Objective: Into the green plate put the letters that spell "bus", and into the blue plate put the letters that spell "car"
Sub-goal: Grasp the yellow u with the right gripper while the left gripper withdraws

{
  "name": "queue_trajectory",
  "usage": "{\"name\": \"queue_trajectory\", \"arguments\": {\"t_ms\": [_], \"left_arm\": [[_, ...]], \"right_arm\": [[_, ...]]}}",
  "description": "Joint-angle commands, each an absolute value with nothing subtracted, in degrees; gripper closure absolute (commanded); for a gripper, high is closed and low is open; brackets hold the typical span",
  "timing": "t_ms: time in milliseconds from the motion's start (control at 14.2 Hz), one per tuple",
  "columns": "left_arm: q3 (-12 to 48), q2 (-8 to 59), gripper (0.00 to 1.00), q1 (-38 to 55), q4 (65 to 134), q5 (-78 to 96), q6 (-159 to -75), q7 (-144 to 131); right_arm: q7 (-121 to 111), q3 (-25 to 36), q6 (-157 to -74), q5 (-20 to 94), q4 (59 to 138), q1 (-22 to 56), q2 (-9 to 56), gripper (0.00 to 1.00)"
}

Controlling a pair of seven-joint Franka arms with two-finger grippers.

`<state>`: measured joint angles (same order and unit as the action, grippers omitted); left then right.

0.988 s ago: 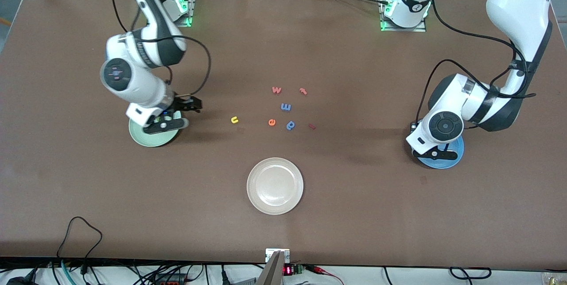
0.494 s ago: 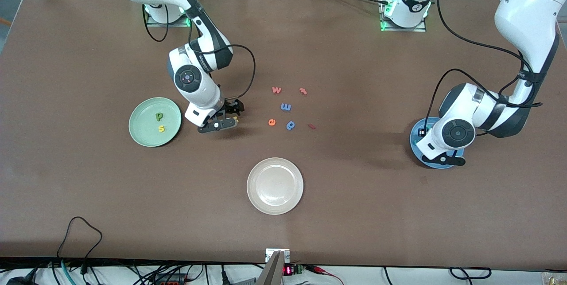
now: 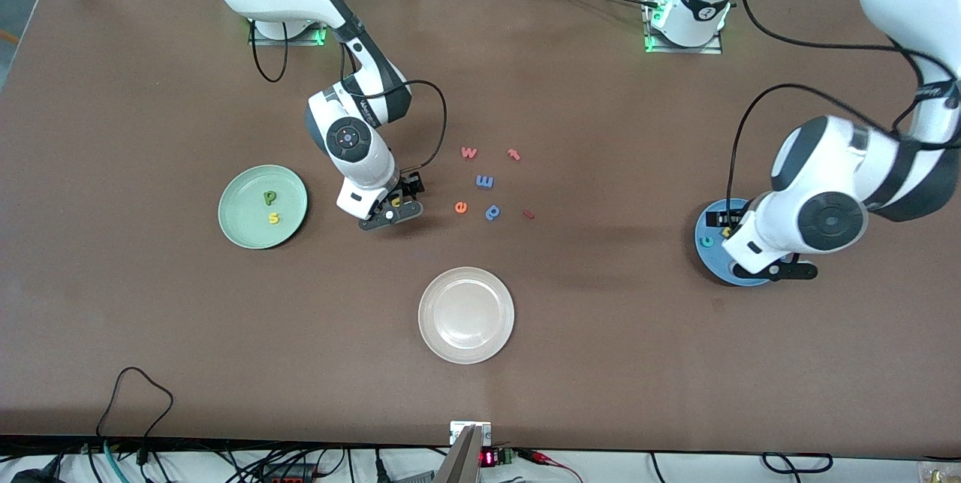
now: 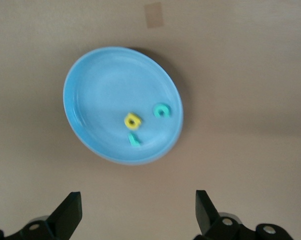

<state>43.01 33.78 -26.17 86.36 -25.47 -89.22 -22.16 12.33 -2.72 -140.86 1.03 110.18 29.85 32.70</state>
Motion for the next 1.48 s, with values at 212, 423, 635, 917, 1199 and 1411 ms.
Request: {"name": "queue_trajectory", "arguments": {"t_ms": [212, 423, 635, 917, 1199, 1411], "left_arm": [[27.14, 19.37, 0.00, -15.77, 83.58, -8.03, -84.11, -8.93], [10.77, 9.70, 0.00, -5.39, 87.00, -2.82, -85.68, -5.71], [2.65, -1.63, 0.00, -0.44, 95.86, -1.15, -94.18, -4.66], [1.85, -2.81, 0.00, 2.98, 98.09, -1.05, -92.30, -4.31], [1.76, -2.81, 0.00, 4.74, 97.65, -1.32, -91.76, -4.31], [1.76, -2.64, 0.00, 4.22, 97.38, -1.32, -91.15, -3.52]], "right_arm": [[12.39, -2.29, -140.80, -1.41, 109.34, 30.50, 34.27, 0.40], [12.39, -2.29, -141.50, -1.41, 109.34, 30.76, 34.89, 0.42], [12.30, -2.29, -141.50, -1.32, 109.25, 30.76, 34.89, 0.66], [12.48, -2.29, -141.50, -0.97, 109.16, 30.76, 34.89, 0.94], [11.78, -2.02, -140.37, -1.23, 109.86, 27.53, 30.17, 1.00], [9.59, -2.02, -131.07, -1.41, 111.79, 20.33, 24.01, 1.00]]}}
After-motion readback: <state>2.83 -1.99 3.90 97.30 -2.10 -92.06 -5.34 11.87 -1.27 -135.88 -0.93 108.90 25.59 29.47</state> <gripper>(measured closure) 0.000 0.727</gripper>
